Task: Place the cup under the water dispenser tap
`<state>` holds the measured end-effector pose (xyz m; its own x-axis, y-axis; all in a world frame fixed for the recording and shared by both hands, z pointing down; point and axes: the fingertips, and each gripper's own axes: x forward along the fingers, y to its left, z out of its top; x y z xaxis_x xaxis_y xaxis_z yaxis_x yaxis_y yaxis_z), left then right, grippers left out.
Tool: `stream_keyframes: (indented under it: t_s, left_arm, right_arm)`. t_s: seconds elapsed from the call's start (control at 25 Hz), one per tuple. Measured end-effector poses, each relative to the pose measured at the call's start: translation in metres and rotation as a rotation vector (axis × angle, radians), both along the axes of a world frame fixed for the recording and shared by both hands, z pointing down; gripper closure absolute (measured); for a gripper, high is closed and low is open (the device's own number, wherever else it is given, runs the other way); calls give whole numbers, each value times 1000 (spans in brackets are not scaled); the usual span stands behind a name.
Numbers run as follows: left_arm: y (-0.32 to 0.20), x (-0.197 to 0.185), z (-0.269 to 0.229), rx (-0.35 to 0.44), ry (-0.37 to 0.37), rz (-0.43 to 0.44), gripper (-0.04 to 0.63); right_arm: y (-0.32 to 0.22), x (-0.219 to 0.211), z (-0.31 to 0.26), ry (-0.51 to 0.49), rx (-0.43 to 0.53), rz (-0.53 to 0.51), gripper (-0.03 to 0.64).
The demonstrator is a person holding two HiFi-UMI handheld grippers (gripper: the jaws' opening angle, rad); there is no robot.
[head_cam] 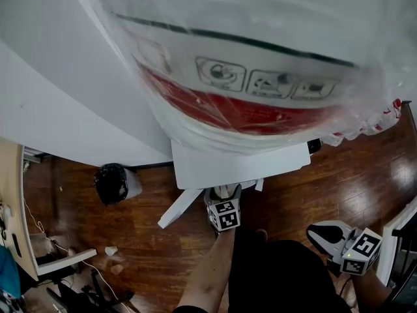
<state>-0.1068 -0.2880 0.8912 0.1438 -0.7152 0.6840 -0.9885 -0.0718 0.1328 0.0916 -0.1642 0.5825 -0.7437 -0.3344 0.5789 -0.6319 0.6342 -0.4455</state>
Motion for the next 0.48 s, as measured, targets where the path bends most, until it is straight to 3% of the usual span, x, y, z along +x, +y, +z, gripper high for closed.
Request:
stream_keyframes:
  t_s: [0.24, 0.36, 0.48]
  left_arm:
    - [13, 2, 2, -15, 38, 5, 3]
    - [29, 10, -8, -6, 14, 68, 3]
    - [64, 9, -32, -29, 27, 76, 3]
  right_arm:
    - [8, -11, -9, -1, 19, -44, 594]
    - [6, -5, -14, -31, 27, -11, 594]
    - [7, -1, -29, -61, 33, 14, 594]
